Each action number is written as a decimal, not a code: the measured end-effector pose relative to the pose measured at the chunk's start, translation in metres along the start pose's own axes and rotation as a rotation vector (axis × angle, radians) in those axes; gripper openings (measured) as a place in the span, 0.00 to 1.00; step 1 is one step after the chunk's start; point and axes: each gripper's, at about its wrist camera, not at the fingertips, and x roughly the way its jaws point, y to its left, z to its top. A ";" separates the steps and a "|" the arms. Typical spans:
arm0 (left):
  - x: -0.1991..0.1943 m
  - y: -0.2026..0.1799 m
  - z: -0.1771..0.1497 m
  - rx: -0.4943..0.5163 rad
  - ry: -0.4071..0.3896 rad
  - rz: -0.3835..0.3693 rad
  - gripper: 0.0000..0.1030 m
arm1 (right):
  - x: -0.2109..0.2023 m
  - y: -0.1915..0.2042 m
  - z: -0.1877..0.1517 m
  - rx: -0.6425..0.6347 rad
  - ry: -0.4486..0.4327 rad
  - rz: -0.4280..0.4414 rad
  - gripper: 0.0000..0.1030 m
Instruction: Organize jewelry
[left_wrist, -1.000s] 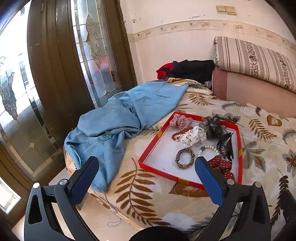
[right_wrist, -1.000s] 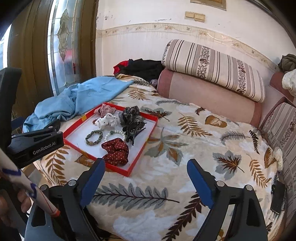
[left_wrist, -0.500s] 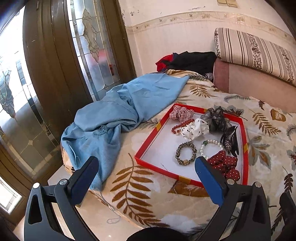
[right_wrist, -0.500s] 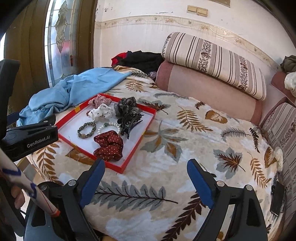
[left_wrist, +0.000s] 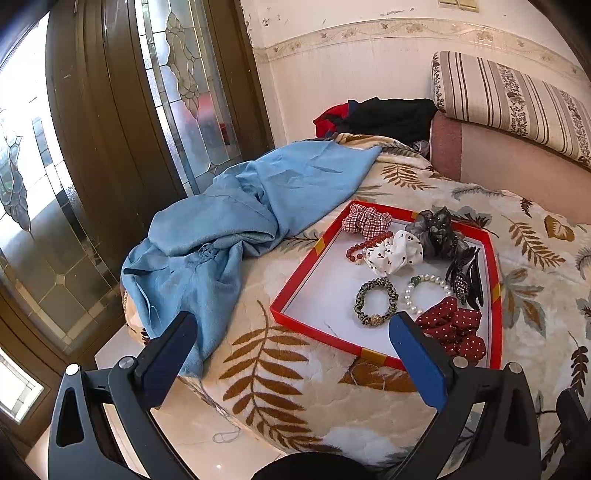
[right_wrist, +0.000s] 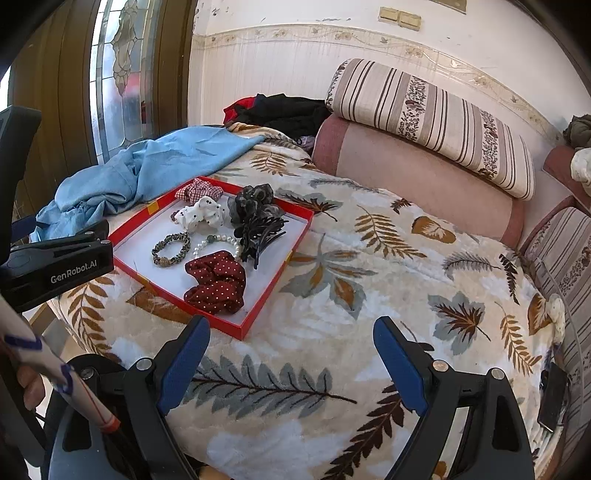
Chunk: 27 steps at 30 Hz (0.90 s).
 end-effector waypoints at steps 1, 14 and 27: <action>0.000 0.000 0.000 0.000 0.000 0.001 1.00 | 0.000 0.000 0.000 -0.001 0.001 0.001 0.90; 0.004 0.003 -0.003 -0.005 0.005 0.006 1.00 | 0.003 0.004 -0.003 -0.012 0.009 -0.001 0.90; 0.006 0.005 -0.003 -0.005 0.007 0.005 1.00 | 0.003 0.006 -0.006 -0.018 0.015 -0.003 0.90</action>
